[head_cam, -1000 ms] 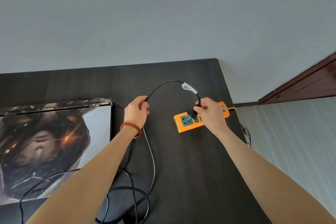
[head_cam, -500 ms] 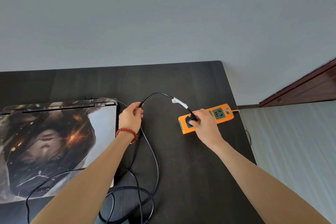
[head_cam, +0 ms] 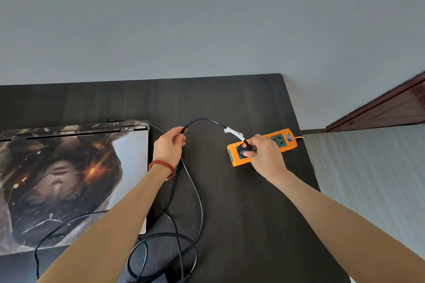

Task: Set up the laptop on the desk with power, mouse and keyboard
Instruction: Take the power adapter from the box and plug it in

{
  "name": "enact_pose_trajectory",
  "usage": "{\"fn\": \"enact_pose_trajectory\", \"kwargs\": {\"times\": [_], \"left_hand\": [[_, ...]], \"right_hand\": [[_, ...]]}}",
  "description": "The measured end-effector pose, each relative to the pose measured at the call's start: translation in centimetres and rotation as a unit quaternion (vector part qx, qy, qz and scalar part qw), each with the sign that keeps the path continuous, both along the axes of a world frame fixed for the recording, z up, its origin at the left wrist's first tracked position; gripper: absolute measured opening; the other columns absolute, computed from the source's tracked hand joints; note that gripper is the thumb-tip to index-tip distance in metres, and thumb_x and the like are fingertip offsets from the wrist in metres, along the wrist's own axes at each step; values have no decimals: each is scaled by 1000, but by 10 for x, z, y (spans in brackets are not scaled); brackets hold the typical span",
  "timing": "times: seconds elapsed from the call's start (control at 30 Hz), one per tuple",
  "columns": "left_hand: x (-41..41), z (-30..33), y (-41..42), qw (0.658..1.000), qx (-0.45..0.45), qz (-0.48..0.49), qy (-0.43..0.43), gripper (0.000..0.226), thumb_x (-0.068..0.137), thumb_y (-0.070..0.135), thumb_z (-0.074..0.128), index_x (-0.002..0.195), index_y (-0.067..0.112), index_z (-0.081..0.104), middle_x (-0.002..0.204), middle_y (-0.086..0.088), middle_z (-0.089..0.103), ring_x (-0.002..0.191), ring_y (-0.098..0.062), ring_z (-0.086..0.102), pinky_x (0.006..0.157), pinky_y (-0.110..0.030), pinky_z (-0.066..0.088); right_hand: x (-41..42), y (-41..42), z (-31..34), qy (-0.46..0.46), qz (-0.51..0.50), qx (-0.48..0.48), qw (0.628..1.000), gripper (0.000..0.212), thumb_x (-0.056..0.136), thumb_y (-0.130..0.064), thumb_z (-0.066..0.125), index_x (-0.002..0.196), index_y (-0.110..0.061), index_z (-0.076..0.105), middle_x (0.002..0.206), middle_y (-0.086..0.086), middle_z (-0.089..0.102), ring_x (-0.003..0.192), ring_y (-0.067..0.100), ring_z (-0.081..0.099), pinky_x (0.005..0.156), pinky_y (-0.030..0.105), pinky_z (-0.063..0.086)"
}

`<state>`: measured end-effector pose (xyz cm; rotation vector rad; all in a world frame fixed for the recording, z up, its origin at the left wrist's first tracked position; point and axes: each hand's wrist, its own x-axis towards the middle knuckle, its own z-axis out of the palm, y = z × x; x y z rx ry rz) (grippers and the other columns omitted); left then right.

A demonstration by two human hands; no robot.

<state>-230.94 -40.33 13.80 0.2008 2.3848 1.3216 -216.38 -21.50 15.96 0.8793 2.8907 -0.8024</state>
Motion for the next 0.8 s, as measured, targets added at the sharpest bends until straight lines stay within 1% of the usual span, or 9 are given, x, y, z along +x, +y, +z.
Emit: {"fn": "enact_pose_trajectory", "kwargs": {"times": [0.07, 0.17, 0.2, 0.3, 0.43, 0.53, 0.6, 0.7, 0.8], "left_hand": [[1, 1, 0, 1000, -4, -2, -1, 26, 94, 8, 44, 113, 12, 61, 93, -2, 64, 85, -13, 61, 83, -22, 47], [2, 3, 0, 1000, -9, 0, 0, 26, 93, 8, 44, 112, 12, 62, 93, -3, 65, 86, -13, 61, 82, -22, 47], [1, 3, 0, 1000, -11, 1, 0, 26, 93, 8, 44, 112, 12, 62, 93, -4, 65, 85, -14, 61, 81, -23, 48], [1, 2, -5, 999, -36, -4, 8, 25, 93, 9, 44, 109, 14, 63, 91, -3, 66, 81, -14, 60, 79, -26, 50], [1, 0, -7, 996, -73, -17, 37, 24, 93, 13, 46, 109, 18, 63, 93, 0, 66, 74, -12, 55, 70, -23, 44], [1, 2, -6, 996, -80, -9, 38, 24, 93, 14, 47, 110, 18, 63, 99, -2, 68, 80, -12, 55, 74, -22, 42], [2, 5, -6, 996, -88, -13, 29, 27, 93, 16, 46, 116, 17, 60, 107, -6, 68, 88, -17, 58, 78, -24, 43], [11, 16, -13, 994, -101, -36, 21, 38, 93, 19, 46, 131, 16, 48, 126, -8, 59, 112, -23, 56, 90, -26, 40], [32, 32, -38, 994, -91, -35, 51, 37, 91, 17, 50, 128, 14, 51, 128, -9, 57, 116, -23, 53, 92, -24, 35]], "right_hand": [[-1, -1, 3, -17, 8, 36, 999, 17, 83, -17, 65, 97, -7, 66, 95, 8, 66, 86, 21, 59, 78, 32, 38], [-2, -3, 6, -24, 4, 53, 998, 20, 84, -21, 65, 99, -9, 65, 97, 6, 67, 87, 23, 62, 84, 38, 41], [-3, -4, 7, -22, 7, 53, 998, 20, 84, -21, 65, 99, -9, 65, 97, 6, 67, 86, 23, 62, 82, 38, 42], [-2, -7, 6, -29, 35, 56, 997, 14, 86, -19, 61, 96, -9, 65, 95, 6, 64, 82, 24, 61, 64, 29, 40], [0, 0, 0, -17, 37, 49, 998, 12, 87, -19, 60, 95, -10, 64, 94, 3, 62, 82, 21, 61, 53, 22, 33], [-1, 1, -7, -7, 26, 43, 999, 17, 87, -20, 60, 100, -9, 65, 95, 3, 63, 84, 20, 62, 48, 16, 26], [0, -1, -12, -2, 17, 42, 999, 20, 87, -20, 61, 104, -10, 64, 98, 3, 64, 87, 20, 62, 49, 18, 30], [5, -3, -15, 11, 4, 57, 998, 23, 87, -18, 60, 109, -8, 63, 101, 4, 64, 90, 22, 62, 58, 26, 43], [8, -2, -14, 12, -35, 11, 999, 29, 88, -15, 59, 116, -8, 59, 109, 7, 63, 101, 25, 61, 72, 33, 50]]}}
